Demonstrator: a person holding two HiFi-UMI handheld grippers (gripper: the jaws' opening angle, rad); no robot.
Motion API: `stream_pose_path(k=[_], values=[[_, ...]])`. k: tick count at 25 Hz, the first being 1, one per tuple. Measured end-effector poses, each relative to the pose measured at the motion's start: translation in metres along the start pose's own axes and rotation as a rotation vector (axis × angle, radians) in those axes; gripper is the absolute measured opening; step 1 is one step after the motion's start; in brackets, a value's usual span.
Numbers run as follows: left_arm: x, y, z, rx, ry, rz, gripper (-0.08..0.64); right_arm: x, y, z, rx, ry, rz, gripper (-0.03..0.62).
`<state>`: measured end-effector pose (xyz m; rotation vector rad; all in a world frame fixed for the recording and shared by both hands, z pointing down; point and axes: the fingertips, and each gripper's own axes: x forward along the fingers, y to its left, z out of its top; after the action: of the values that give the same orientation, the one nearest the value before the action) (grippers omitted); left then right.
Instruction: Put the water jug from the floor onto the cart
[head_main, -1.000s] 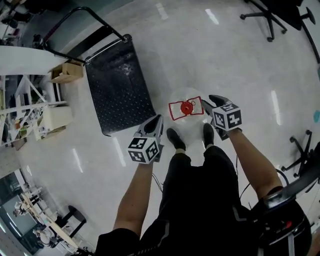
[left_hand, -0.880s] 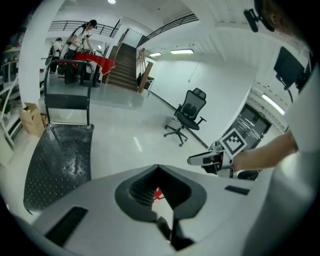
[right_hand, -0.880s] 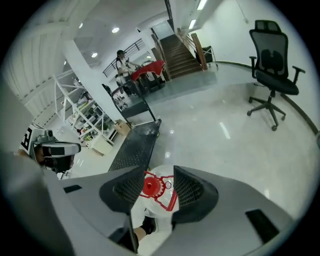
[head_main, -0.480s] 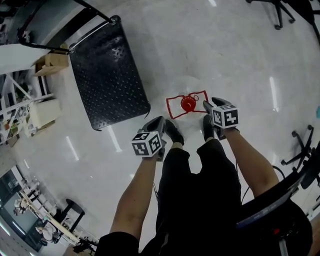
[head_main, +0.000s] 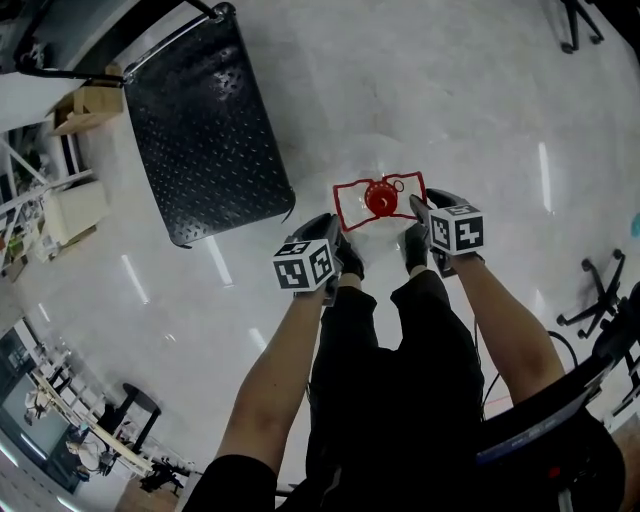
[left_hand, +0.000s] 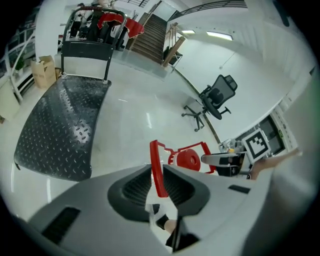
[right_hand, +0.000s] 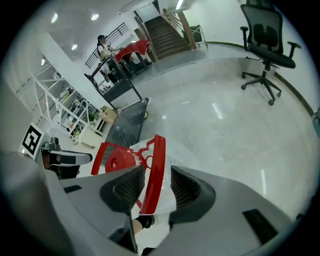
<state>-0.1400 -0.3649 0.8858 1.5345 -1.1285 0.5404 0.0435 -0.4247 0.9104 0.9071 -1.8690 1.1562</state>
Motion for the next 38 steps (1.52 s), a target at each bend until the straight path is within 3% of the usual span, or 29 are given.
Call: stream_pose_path(k=[3,6,14,17,18,20,21,25,34,38], values=[[0.011,-0.001,-0.002,-0.021,0.018,-0.043,0.109,0.007,0.003,0.0,-0.008,0.01,0.005,0.155],[0.025,-0.003,-0.001,-0.045,0.023,-0.069,0.11,0.012,0.0,-0.002,-0.011,0.024,-0.002,0.082],[0.049,0.018,-0.008,-0.077,0.051,-0.046,0.11,0.02,-0.004,-0.005,0.03,0.03,0.022,0.048],[0.053,0.019,-0.012,-0.053,0.065,-0.063,0.112,0.021,-0.006,-0.005,0.032,0.034,0.017,0.042],[0.055,0.017,-0.013,-0.047,0.075,-0.073,0.143,0.021,-0.006,-0.004,0.026,0.035,0.016,0.04],[0.057,0.015,-0.015,-0.041,0.088,-0.086,0.136,0.022,-0.005,-0.002,0.018,0.035,0.02,0.037],[0.057,0.013,-0.015,-0.046,0.084,-0.09,0.08,0.022,-0.004,-0.002,0.02,0.034,0.025,0.037],[0.054,0.004,-0.011,-0.141,0.048,-0.122,0.065,0.017,0.001,-0.001,0.023,0.035,0.032,0.037],[-0.024,-0.037,0.014,-0.124,0.013,-0.158,0.064,-0.056,0.055,0.026,0.0,0.009,0.074,0.038],[-0.079,-0.05,0.037,-0.124,-0.062,-0.133,0.066,-0.092,0.095,0.058,-0.073,-0.01,0.153,0.038]])
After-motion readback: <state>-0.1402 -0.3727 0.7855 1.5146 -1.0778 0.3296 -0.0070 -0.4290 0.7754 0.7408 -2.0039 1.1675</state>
